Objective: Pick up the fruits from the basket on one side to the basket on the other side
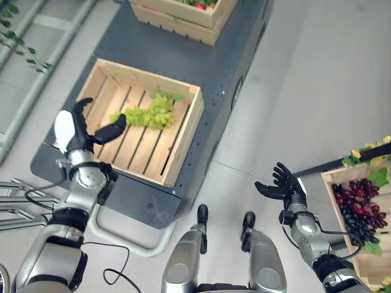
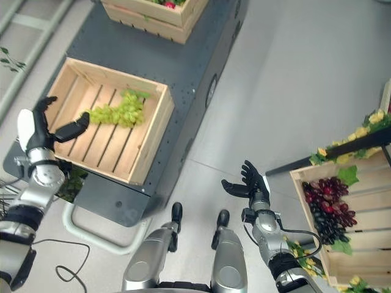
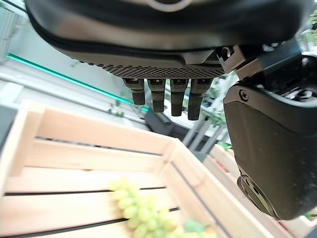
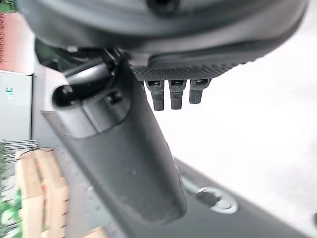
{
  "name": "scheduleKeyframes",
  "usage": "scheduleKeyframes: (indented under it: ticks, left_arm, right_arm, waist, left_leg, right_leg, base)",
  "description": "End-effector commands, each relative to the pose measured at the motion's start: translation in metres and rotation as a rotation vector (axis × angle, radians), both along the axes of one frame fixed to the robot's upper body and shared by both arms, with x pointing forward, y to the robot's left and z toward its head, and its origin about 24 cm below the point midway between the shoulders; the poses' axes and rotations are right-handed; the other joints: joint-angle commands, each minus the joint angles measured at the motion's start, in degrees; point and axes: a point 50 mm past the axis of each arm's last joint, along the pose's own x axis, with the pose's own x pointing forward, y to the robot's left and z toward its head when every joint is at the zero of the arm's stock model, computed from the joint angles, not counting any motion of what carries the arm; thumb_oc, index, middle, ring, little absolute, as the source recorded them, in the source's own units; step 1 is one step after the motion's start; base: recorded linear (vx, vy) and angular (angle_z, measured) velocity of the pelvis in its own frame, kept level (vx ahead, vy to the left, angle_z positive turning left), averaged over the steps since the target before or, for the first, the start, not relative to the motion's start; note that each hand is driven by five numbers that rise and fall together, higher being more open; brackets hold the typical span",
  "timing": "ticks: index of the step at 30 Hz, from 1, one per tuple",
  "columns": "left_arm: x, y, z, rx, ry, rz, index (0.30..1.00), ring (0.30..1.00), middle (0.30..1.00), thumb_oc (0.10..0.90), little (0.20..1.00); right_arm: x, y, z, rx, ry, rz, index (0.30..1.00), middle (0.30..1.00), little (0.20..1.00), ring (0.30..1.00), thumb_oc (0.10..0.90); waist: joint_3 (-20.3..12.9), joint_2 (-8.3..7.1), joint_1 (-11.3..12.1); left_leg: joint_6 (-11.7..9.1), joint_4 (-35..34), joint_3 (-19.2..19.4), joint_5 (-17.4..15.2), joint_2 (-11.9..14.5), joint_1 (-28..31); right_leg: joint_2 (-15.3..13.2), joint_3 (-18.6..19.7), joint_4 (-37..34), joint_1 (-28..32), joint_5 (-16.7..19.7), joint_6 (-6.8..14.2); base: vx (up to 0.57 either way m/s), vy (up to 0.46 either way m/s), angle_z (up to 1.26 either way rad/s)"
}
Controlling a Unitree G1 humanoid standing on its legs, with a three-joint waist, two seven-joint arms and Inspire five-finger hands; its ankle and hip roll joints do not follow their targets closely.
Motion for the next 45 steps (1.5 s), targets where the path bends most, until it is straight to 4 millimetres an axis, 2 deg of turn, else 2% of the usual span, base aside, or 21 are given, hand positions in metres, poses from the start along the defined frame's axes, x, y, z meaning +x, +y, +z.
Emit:
scheduleKeyframes:
  ticks: [1, 2, 3, 4, 5, 6, 12, 18, 21, 23, 24, 30, 38, 39, 44, 45]
  left_arm:
    - [-0.001, 0.026, 0.078, 0.128, -0.174, 0.078, 0.9, 0.9, 0.9, 0.8, 0.9]
    - [-0.001, 0.026, 0.082, 0.149, -0.172, 0.083, 0.9, 0.9, 0.9, 0.8, 0.9]
    - [0.003, 0.026, 0.101, 0.263, -0.154, 0.103, 0.9, 0.9, 0.9, 0.8, 0.9]
    - [0.004, 0.025, 0.11, 0.361, -0.122, 0.116, 0.9, 0.9, 0.9, 0.8, 0.9]
    - [0.005, 0.025, 0.112, 0.372, -0.121, 0.116, 0.9, 0.9, 0.9, 0.8, 0.9]
    - [0.006, 0.025, 0.125, 0.474, -0.078, 0.132, 0.9, 0.9, 0.9, 0.8, 0.9]
    - [0.01, 0.02, 0.156, 0.599, -0.074, 0.163, 0.9, 0.9, 0.9, 0.8, 0.9]
    - [0.011, 0.012, 0.174, 0.733, -0.086, 0.178, 0.9, 0.9, 0.9, 0.8, 0.9]
    - [0.009, 0.011, 0.186, 0.798, -0.095, 0.205, 0.9, 0.9, 0.9, 0.8, 0.9]
    - [0.008, 0.012, 0.19, 0.812, -0.099, 0.214, 0.9, 0.9, 0.9, 0.8, 0.9]
    - [0.007, 0.01, 0.199, 0.843, -0.109, 0.237, 0.9, 0.9, 0.9, 0.8, 0.9]
    - [0.009, -0.001, 0.223, 0.898, -0.158, 0.262, 0.9, 0.9, 0.9, 0.8, 0.9]
    - [0.006, 0.0, 0.237, 0.917, -0.172, 0.342, 0.9, 0.9, 0.9, 0.8, 0.9]
    - [0.005, 0.004, 0.238, 0.93, -0.162, 0.381, 0.9, 0.9, 0.9, 0.8, 0.9]
    - [0.001, 0.006, 0.249, 0.908, -0.162, 0.439, 0.9, 0.9, 0.9, 0.8, 0.9]
    - [0.003, 0.007, 0.247, 0.9, -0.152, 0.437, 0.9, 0.9, 0.9, 0.8, 0.9]
  right_arm:
    - [0.01, -0.002, 0.03, -0.04, -0.139, 0.094, 0.9, 0.9, 0.9, 0.9, 0.8]
    - [0.011, -0.001, 0.03, -0.042, -0.14, 0.097, 0.9, 0.9, 0.9, 0.9, 0.8]
    - [0.014, 0.0, 0.033, -0.047, -0.147, 0.107, 0.9, 0.9, 0.9, 0.9, 0.8]
    - [0.016, -0.001, 0.034, -0.05, -0.153, 0.11, 0.9, 0.9, 0.9, 0.9, 0.8]
    - [0.016, -0.001, 0.035, -0.05, -0.153, 0.111, 0.9, 0.9, 0.9, 0.9, 0.8]
    - [0.021, -0.004, 0.039, -0.057, -0.157, 0.116, 0.9, 0.9, 0.9, 0.9, 0.8]
    - [0.025, -0.01, 0.041, -0.091, -0.137, 0.131, 0.9, 0.9, 0.9, 0.9, 0.8]
    - [0.027, -0.016, 0.044, -0.119, -0.133, 0.13, 0.9, 0.9, 0.9, 0.9, 0.8]
    - [0.029, -0.018, 0.045, -0.14, -0.123, 0.145, 0.9, 0.9, 0.9, 0.9, 0.8]
    - [0.028, -0.019, 0.044, -0.144, -0.12, 0.146, 0.9, 0.9, 0.9, 0.9, 0.8]
    - [0.027, -0.022, 0.043, -0.147, -0.118, 0.144, 0.9, 0.9, 0.9, 0.9, 0.8]
    - [0.03, -0.021, 0.045, -0.14, -0.12, 0.144, 0.9, 0.9, 0.9, 0.9, 0.8]
    - [0.031, -0.017, 0.044, -0.132, -0.117, 0.141, 0.9, 0.9, 0.9, 0.9, 0.8]
    - [0.026, -0.017, 0.038, -0.127, -0.097, 0.138, 0.9, 0.9, 0.9, 0.9, 0.8]
    - [0.027, -0.016, 0.04, -0.127, -0.112, 0.135, 0.9, 0.9, 0.9, 0.9, 0.8]
    - [0.025, -0.015, 0.038, -0.126, -0.103, 0.133, 0.9, 0.9, 0.9, 0.9, 0.8]
  waist:
    - [0.0, -1.99, -0.9]
    - [0.0, -2.17, -0.9]
    - [0.0, -2.83, -1.1]
    - [0.0, -3.12, -1.2]
    - [0.0, -3.16, -1.2]
    - [0.0, -3.37, -1.4]
    - [0.0, -3.33, -2.2]
    - [0.0, -3.02, -2.5]
    - [0.0, -3.43, -2.6]
    - [0.0, -3.61, -2.7]
    - [0.0, -3.95, -2.7]
    - [0.0, -5.12, -3.1]
    - [0.0, -6.01, -3.9]
    - [0.0, -6.24, -4.2]
    - [0.0, -6.93, -4.9]
    - [0.0, -7.03, -5.0]
  left_leg:
    - [1.7, 13.2, 3.7, -12.3, -0.9, -3.4]
    - [1.8, 13.7, 3.8, -12.6, -0.8, -3.8]
    - [2.2, 15.6, 4.6, -13.5, -0.2, -6.1]
    - [2.3, 16.7, 5.1, -14.0, 0.0, -7.4]
    - [2.3, 16.9, 5.2, -14.0, 0.1, -7.6]
    - [2.6, 18.2, 5.6, -14.7, 0.5, -9.7]
    - [3.3, 21.9, 6.9, -16.1, 1.1, -15.2]
    - [3.6, 25.7, 7.2, -17.7, 1.4, -19.6]
    - [3.7, 25.9, 7.5, -17.7, 2.0, -20.9]
    - [3.7, 25.8, 7.6, -17.6, 2.2, -21.1]
    - [3.8, 25.5, 7.7, -17.5, 2.3, -21.7]
    - [4.0, 26.3, 7.7, -17.8, 3.0, -23.7]
    - [4.3, 26.8, 8.1, -18.2, 3.3, -24.7]
    - [4.0, 26.4, 7.9, -19.1, 3.3, -23.1]
    - [4.5, 26.7, 8.6, -18.3, 3.6, -25.4]
    - [4.2, 26.8, 8.2, -19.2, 3.4, -24.7]
  right_leg:
    - [1.6, -0.1, 4.0, 0.7, -4.5, -3.1]
    - [1.7, -0.2, 4.4, 0.2, -4.6, -3.2]
    - [2.1, -0.2, 6.4, -2.2, -5.1, -3.3]
    - [2.2, -0.3, 7.4, -3.6, -5.2, -3.3]
    - [2.2, -0.3, 7.5, -3.7, -5.2, -3.4]
    - [2.4, -0.3, 9.4, -6.2, -5.6, -3.5]
    - [2.9, 0.3, 15.1, -12.7, -7.1, -4.0]
    - [2.7, 0.7, 20.0, -18.1, -8.2, -4.3]
    - [2.8, 0.4, 20.1, -19.6, -7.7, -4.1]
    - [2.8, 0.3, 20.0, -19.8, -7.5, -4.0]
    - [3.0, 0.2, 19.8, -20.5, -7.1, -3.8]
    - [3.2, -0.4, 19.9, -22.2, -6.3, -3.3]
    - [3.5, -0.4, 19.2, -23.2, -5.3, -2.7]
    - [3.7, -0.2, 18.6, -21.8, -5.5, -1.9]
    - [3.9, -0.3, 17.8, -24.0, -3.9, -2.0]
    - [4.0, -0.1, 17.8, -23.3, -4.3, -1.4]
  base:
    - [-0.03, 0.032, -0.07]
    - [-0.05, 0.043, -0.06]
    - [-0.04, 0.03, 0.02]
    - [-0.04, 0.027, 0.08]
    - [-0.04, 0.054, 0.06]
    - [-0.02, 0.049, 0.02]
    - [-0.03, 0.079, -0.02]
    - [-0.02, 0.076, 0.06]
    - [-0.03, 0.073, 0.01]
    - [-0.02, 0.041, 0.01]
    - [0.0, 0.0, 0.0]
    - [-0.01, 0.006, 0.03]
    - [0.01, 0.008, 0.0]
    - [0.08, 0.037, -0.03]
    - [0.02, 0.01, -0.01]
    - [0.0, 0.0, 0.0]
